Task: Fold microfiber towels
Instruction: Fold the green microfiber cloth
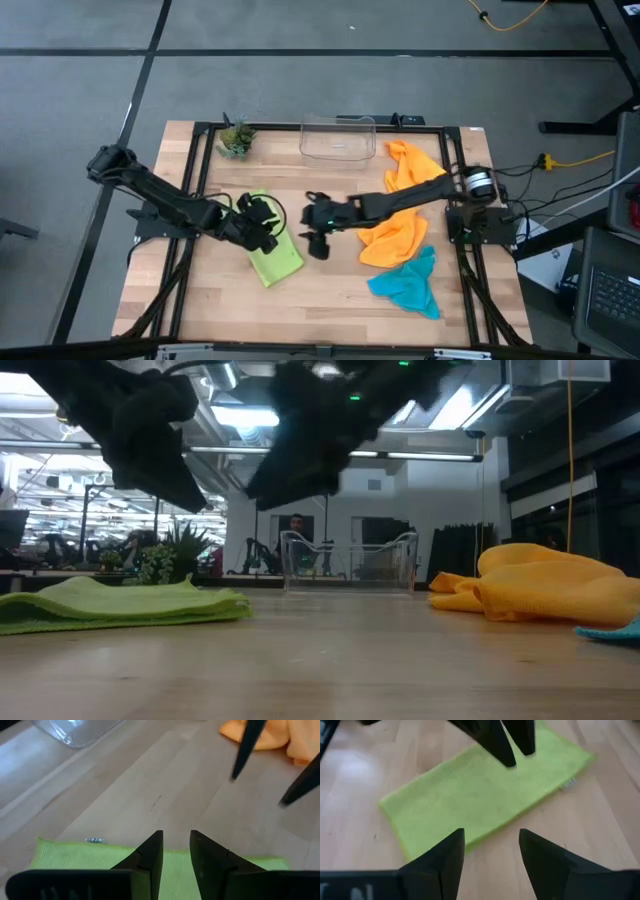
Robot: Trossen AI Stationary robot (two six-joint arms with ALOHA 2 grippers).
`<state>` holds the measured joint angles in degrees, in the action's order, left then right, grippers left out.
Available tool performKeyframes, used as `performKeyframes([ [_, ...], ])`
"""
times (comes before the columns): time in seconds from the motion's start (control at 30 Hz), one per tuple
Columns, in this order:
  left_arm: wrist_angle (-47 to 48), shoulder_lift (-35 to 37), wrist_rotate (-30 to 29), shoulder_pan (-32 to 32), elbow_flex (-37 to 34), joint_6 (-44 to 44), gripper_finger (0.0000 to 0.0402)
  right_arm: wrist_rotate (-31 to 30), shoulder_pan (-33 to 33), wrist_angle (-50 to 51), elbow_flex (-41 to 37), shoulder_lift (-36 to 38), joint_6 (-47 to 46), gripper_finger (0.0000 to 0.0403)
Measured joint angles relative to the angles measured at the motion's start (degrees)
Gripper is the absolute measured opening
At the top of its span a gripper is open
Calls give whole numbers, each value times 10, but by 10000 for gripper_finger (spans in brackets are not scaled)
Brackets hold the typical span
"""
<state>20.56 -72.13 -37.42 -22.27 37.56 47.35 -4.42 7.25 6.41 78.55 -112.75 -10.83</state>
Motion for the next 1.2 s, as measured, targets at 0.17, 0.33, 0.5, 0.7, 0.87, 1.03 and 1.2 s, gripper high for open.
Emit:
performKeyframes([
  [0.17,20,-1,-4,-7,0,0,90,0,0,70,102,-78,10,193],
  [0.33,75,16,-48,-4,0,3,90,0,0,89,169,-143,22,193],
  [0.5,82,43,-44,0,0,1,90,-2,-12,91,239,-206,22,193],
  [0.7,117,73,-37,0,-1,2,90,19,-37,94,328,-275,49,193],
  [0.87,156,85,-37,1,-1,29,90,23,-52,114,358,-297,56,193],
  [1.03,172,86,-41,0,0,47,90,21,-68,145,344,-299,48,193],
  [1.2,172,86,-41,0,0,47,90,0,-68,207,347,-295,16,193],
])
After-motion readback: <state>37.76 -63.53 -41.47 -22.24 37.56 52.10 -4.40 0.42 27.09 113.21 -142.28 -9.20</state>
